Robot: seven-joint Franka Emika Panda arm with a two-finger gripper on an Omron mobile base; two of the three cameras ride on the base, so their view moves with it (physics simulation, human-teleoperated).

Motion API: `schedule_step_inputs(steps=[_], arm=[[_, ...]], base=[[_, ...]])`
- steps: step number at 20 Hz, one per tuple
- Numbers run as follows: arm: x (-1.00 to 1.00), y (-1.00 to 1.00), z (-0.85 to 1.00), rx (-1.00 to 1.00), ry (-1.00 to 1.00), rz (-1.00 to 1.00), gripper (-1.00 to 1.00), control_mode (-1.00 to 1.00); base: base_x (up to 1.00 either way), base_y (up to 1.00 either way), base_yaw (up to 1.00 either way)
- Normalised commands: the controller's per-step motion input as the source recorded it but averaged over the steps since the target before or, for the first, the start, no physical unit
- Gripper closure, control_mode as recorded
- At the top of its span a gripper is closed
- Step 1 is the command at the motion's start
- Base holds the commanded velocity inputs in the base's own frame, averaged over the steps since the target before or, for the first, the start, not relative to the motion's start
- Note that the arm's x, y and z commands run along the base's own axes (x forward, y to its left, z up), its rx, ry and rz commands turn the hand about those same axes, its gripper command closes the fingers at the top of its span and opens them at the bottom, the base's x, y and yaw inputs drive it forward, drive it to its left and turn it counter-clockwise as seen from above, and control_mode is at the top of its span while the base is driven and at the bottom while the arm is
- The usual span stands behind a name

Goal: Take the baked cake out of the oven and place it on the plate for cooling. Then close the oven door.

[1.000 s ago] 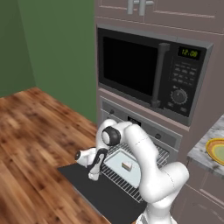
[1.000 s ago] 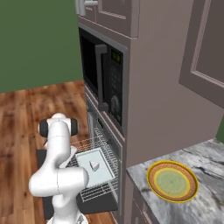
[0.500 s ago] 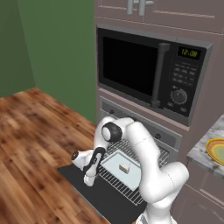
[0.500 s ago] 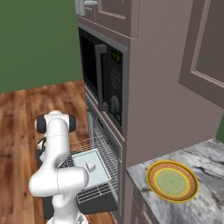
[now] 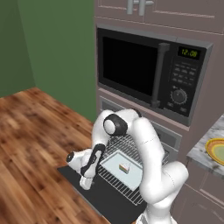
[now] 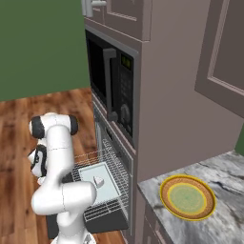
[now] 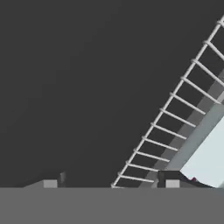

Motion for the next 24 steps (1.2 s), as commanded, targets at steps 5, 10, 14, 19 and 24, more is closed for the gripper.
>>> schedule_step_inputs(steps=[5, 10, 14, 19, 24], arm=[[-0.50, -0.25, 1.00, 0.00, -0.15, -0.10, -1.00, -1.00], [-0.03, -0.51, 0.76, 0.00, -0.03, -0.11, -1.00, -1.00], [0.13, -0.59, 0.46, 0.00, 0.00, -0.09, -1.00, -1.00], [0.12, -0.47, 0.04, 0.00, 0.02, -0.03, -1.00, -1.00], [0.26, -0.43, -0.02, 0.00, 0.07, 0.00, -1.00, -1.00]], base=[[0.00, 0.00, 0.00], [0.00, 0.00, 0.00], [0.00, 0.00, 0.00], [0.00, 0.00, 0.00], [0.00, 0.00, 0.00]])
